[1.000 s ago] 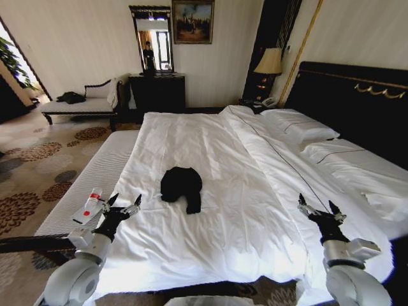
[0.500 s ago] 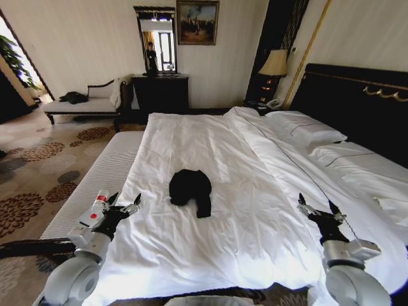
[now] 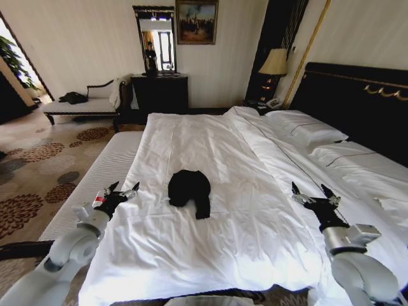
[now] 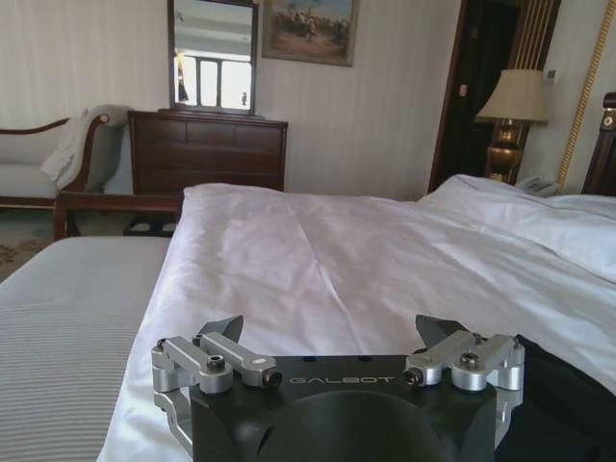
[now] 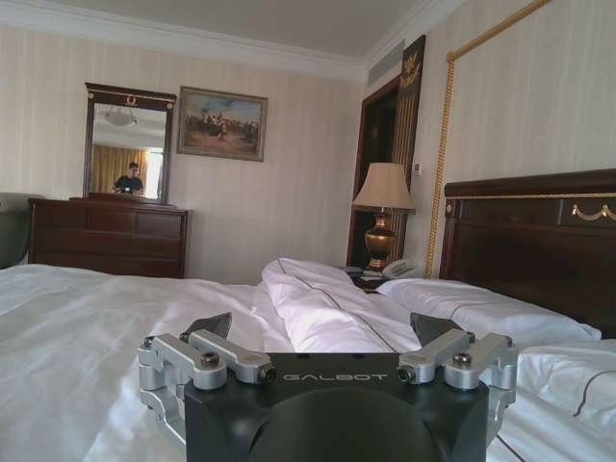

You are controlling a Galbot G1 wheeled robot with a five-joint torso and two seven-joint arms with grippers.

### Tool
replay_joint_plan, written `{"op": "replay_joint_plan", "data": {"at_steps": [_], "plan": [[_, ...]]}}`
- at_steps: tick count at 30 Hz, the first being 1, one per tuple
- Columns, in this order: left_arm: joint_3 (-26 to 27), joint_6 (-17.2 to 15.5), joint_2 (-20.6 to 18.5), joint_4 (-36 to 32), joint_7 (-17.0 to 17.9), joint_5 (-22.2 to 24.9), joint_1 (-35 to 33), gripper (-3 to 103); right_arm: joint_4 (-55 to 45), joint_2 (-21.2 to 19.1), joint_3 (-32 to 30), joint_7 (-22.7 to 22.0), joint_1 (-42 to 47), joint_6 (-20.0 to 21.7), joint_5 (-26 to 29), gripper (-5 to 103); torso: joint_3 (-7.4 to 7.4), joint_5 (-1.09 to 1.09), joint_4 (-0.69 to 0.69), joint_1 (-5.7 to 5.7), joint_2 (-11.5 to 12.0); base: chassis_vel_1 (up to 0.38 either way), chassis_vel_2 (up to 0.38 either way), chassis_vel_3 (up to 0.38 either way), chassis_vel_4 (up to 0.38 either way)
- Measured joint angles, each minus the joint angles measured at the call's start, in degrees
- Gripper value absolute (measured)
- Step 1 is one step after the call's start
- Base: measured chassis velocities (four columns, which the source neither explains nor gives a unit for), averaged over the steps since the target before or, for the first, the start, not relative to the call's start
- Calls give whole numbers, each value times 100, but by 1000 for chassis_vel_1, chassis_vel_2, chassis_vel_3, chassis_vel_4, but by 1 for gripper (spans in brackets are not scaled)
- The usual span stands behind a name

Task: Fold the clothes on the bed.

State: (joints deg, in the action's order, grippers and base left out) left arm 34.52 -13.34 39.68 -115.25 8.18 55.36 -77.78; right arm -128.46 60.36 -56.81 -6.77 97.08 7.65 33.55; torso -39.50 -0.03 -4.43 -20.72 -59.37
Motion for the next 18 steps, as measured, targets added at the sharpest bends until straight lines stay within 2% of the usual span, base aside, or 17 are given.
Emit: {"op": "replay_joint_plan", "data": {"at_steps": [1,3,4,6,7,8,9,11,12,14,17,18], "plan": [[-31,5,-80,123,-102,39,63,100,29,-61,95,-16,-83,29,-1,100,0,0,-1,0,0,0,0,0,0],[-207,72,-257,460,-306,87,269,100,107,-166,298,-43,-260,68,-27,100,-1,2,19,0,0,0,0,0,0],[-207,72,-257,460,-306,87,269,100,107,-166,298,-43,-260,68,-27,100,-1,2,19,0,0,0,0,0,0],[-686,102,-405,853,-469,288,818,100,145,-147,360,-44,-240,74,-78,100,-1,0,18,0,0,14,8,25,12],[-1036,118,-443,1112,-551,414,1214,100,156,-115,371,-42,-208,74,-109,100,0,0,13,0,0,0,0,0,0],[-1036,118,-443,1112,-551,414,1214,100,156,-115,371,-42,-208,74,-109,100,0,0,13,0,0,0,0,0,0],[-1245,125,-447,1267,-588,475,1434,100,160,-98,374,-42,-191,74,-121,100,0,2,7,0,0,0,0,0,0],[-2094,129,-333,1821,-639,651,2299,100,187,-63,382,-41,-179,74,-143,100,0,-1,6,0,0,0,0,0,0],[-2094,129,-333,1821,-639,651,2299,100,187,-63,382,-41,-179,74,-143,100,0,-1,6,0,0,0,0,0,0],[-2707,115,-174,2121,-644,724,2885,100,209,-58,388,-41,-190,75,-153,100,0,-1,11,0,0,0,0,0,0],[-3462,106,80,2470,-642,660,3565,100,249,-46,396,-42,-210,79,-165,100,0,2,10,-1,1,0,0,0,0],[-3462,106,80,2470,-642,660,3565,100,249,-46,396,-42,-210,79,-165,100,0,2,10,-1,1,0,0,0,0]]}}
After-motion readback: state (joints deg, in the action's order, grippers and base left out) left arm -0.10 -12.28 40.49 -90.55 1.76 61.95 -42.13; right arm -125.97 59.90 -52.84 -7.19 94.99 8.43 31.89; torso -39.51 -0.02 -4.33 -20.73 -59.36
